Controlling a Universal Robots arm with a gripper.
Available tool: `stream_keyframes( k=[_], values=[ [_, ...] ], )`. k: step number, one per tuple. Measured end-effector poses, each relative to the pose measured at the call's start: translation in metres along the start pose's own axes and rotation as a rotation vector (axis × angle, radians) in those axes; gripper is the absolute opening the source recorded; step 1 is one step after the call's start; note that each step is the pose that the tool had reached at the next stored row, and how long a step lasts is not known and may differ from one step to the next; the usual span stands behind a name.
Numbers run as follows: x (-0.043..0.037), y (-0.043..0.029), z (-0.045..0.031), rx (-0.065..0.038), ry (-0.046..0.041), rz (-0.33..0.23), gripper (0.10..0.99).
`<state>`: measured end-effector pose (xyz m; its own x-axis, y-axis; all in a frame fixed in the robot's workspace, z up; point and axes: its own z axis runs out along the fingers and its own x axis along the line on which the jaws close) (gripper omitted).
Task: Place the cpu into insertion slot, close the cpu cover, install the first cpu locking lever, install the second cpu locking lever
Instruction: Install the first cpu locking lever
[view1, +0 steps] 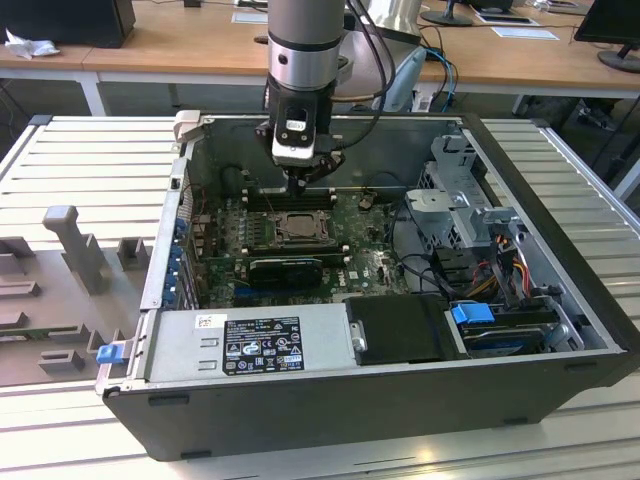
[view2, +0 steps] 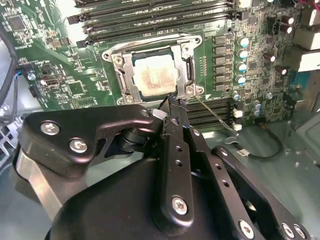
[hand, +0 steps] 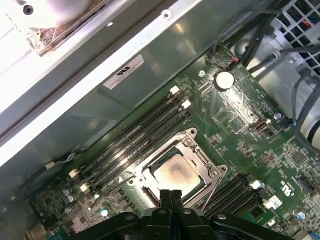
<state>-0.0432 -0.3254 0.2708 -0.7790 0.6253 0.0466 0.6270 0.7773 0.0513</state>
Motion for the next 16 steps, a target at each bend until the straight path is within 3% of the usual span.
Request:
stream_keyframes(
  k=[5, 11, 16],
  values=[
    [0.0000, 0.0000, 0.0000, 0.004, 0.0049, -0.096, 0.106],
    [0.0000, 0.0000, 0.0000, 0.008, 0.0085, -0.164, 0.106],
    [0.0000, 0.0000, 0.0000, 0.012, 0.0137, -0.267, 0.106]
  ],
)
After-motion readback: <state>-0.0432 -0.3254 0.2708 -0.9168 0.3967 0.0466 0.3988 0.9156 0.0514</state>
